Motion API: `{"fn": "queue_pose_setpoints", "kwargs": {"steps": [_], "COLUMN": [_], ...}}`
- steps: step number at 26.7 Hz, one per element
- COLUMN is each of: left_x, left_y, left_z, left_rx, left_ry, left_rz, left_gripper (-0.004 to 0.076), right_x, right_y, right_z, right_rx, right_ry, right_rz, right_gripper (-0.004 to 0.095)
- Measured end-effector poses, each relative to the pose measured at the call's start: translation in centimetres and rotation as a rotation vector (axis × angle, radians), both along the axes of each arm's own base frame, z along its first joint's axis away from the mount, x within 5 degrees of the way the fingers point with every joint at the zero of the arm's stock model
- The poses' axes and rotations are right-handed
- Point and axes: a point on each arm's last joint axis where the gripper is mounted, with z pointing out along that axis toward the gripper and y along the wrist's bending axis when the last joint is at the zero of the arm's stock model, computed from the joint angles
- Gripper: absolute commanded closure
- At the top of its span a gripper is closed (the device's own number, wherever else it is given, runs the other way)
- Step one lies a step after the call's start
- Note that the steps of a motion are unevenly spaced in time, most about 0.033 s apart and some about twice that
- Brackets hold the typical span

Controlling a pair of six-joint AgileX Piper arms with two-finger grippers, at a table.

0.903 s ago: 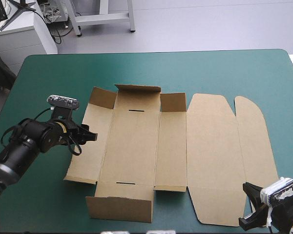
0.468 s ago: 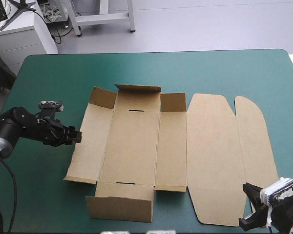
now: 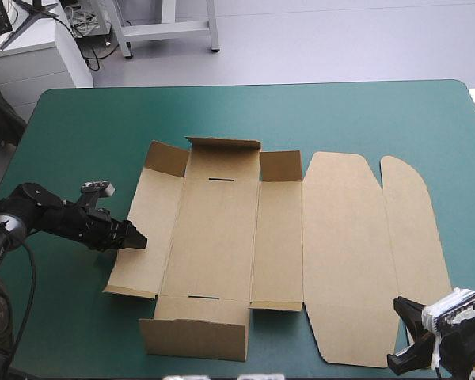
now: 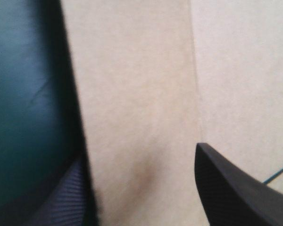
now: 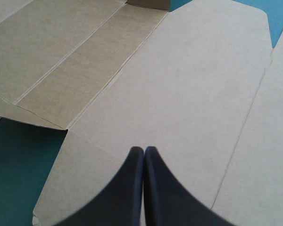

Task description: Fold the box

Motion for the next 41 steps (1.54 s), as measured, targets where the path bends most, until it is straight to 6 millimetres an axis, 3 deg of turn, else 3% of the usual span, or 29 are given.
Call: {"fn": "queue_pose_setpoints", "kwargs": {"steps": [11, 22, 28, 31, 33, 41], "left_x": [-0.2, -0.7, -0.4, -0.2, -0.1, 0.5], "left_y": [-0.9, -1.1, -1.9, -2.8, -3.1, -3.3], "left_z": [0.1, -1.9, -2.3, -2.5, -2.5, -1.8], "left_rx": [-0.117, -0.148, -0.166, -0.141, -0.136, -0.138], "left_ry": [-0.014, 0.069, 0.07, 0.05, 0.041, -0.015], "left_rz": [-0.05, -0.042, -0.037, -0.056, -0.051, -0.104], "left_gripper": [0.0273, 0.0283, 0.0454, 0.0668, 0.0732, 0.0734], "right_x": [0.0, 0.0, 0.0, 0.0, 0.0, 0.0], "right_y": [0.0, 0.0, 0.0, 0.0, 0.0, 0.0], "right_z": [0.0, 0.0, 0.0, 0.0, 0.0, 0.0], "right_rx": [0.0, 0.0, 0.0, 0.0, 0.0, -0.001], "right_ry": [0.0, 0.0, 0.0, 0.0, 0.0, 0.0], "right_rz": [0.0, 0.0, 0.0, 0.0, 0.0, 0.0], "right_gripper": [0.0923, 0.0923, 0.0923, 0.0923, 0.0923, 0.0923]}}
